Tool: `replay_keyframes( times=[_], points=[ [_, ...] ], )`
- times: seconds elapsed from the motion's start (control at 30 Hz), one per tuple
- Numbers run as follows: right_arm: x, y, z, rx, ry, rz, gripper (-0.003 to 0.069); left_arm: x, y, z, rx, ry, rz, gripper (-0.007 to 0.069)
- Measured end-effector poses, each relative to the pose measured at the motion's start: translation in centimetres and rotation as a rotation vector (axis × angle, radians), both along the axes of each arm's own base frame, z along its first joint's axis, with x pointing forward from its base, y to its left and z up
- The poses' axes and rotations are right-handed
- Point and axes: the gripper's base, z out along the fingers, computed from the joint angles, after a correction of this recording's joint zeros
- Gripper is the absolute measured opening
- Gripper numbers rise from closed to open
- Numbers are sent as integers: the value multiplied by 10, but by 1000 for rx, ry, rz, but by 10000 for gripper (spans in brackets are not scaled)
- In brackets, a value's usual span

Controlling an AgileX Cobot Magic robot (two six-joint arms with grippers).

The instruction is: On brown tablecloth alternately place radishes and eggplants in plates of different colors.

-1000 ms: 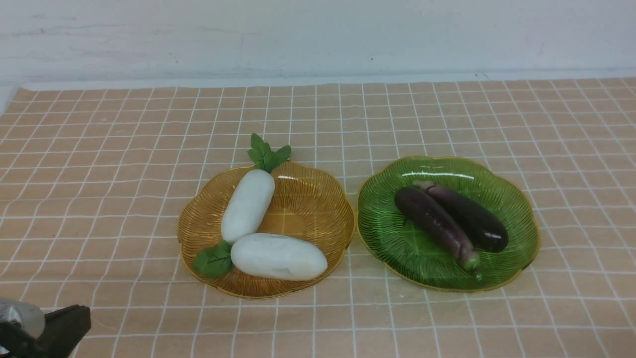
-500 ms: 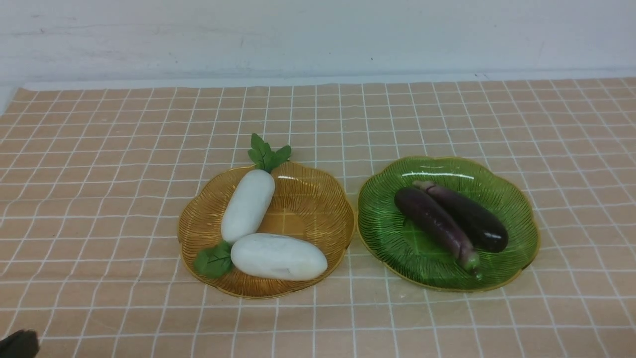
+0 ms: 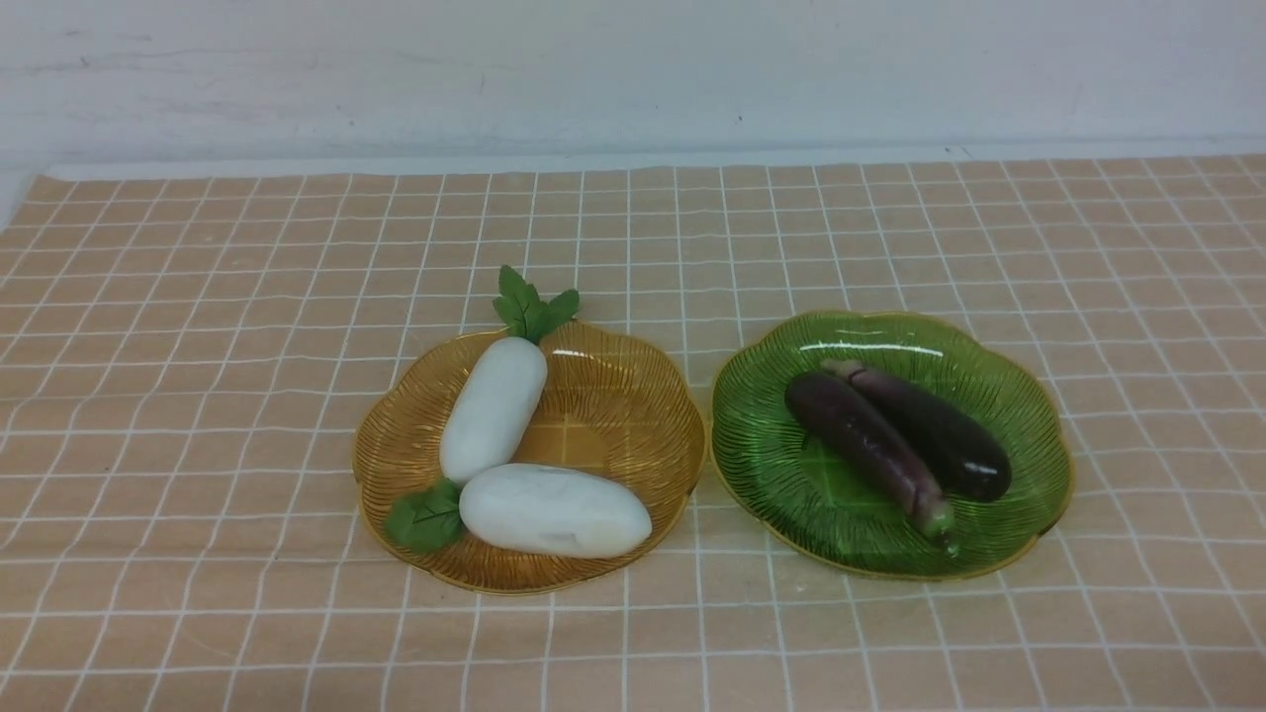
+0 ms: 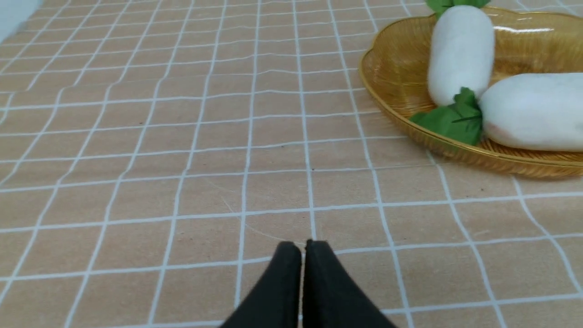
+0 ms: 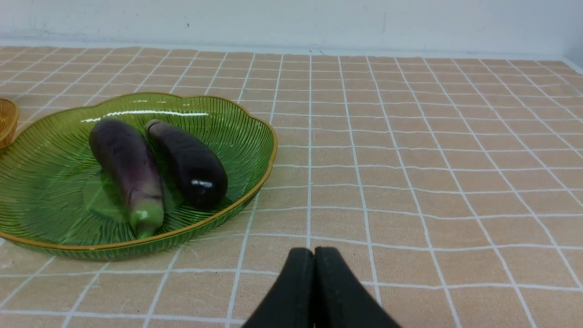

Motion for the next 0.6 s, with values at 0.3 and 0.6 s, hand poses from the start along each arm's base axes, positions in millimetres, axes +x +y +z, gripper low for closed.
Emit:
replay_keyframes(
  times=[0.3, 0.6],
  points=[
    [0, 0, 0, 0, 0, 0, -15, 0, -1, 0, -3, -2, -9, -3],
    [0, 0, 0, 21, 0, -4, -15, 0, -1, 0, -3, -2, -9, -3]
  ],
)
